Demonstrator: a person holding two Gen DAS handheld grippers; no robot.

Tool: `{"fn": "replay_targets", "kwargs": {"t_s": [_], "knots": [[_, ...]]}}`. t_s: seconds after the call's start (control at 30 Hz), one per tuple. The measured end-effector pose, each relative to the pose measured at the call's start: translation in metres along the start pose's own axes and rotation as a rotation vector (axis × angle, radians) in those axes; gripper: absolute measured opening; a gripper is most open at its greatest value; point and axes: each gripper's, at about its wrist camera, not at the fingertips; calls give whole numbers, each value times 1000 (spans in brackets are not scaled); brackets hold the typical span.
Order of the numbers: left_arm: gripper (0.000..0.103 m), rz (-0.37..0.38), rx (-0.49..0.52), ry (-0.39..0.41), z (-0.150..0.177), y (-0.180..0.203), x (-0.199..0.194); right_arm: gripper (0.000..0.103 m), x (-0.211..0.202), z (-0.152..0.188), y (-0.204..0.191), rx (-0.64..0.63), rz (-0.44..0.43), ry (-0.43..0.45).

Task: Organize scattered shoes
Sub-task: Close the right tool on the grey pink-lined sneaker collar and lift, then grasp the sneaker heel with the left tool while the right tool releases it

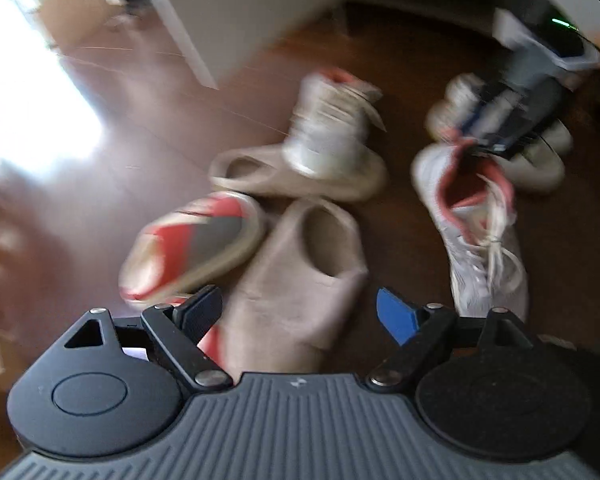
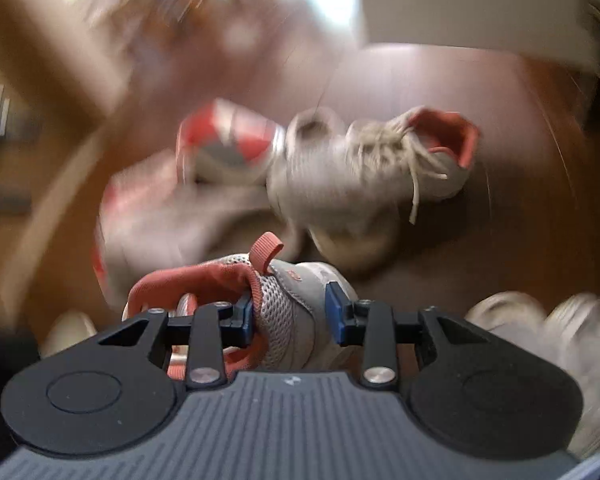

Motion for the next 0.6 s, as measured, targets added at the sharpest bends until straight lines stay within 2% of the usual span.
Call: {"fn": "replay_targets", "kwargs": {"t_s": [0.07,0.1,0.17,0.2,0.23,0.3,0.33,0.4,0.47,0.53,0.6], "knots": [[87,26,44,-28,-4,16,12,36,8,2,3,4,60,-26],[87,42,61,-38,-6,25,19,42,2,8,12,122,61,36],[87,74,66,-48,-10,33,29,81,-21,28,20,381,23,178],[86,92,60,-51,-13,34,35,86,-25,35,18,439,15,208],[86,112,51,-55,-18,35,43,88,-33,60,8,596,-8,268],[86,142,44,-51,-25,34,55,92,-31,81,-11,672,-25,254],[86,163,42,-46,-29,34,61,92,-20,99,-38,705,-20,208],[86,204,39,-47,-39,36,73,92,5,109,-79,634,21,130],[86,216,19,-36,-48,38,81,91,33,108,-115,518,118,42],[86,247,-67,-8,-62,39,92,90,61,101,-141,414,235,3],[83,294,-167,11,-72,34,100,88,71,98,-152,380,295,13]]}}
Point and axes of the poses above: each gripper's, at about its wrist camera, not at the fingertips, and x roughly the way its jaws point, y to its right, z to its underside, and after that the axes turned 12 degrees about -y, right-handed
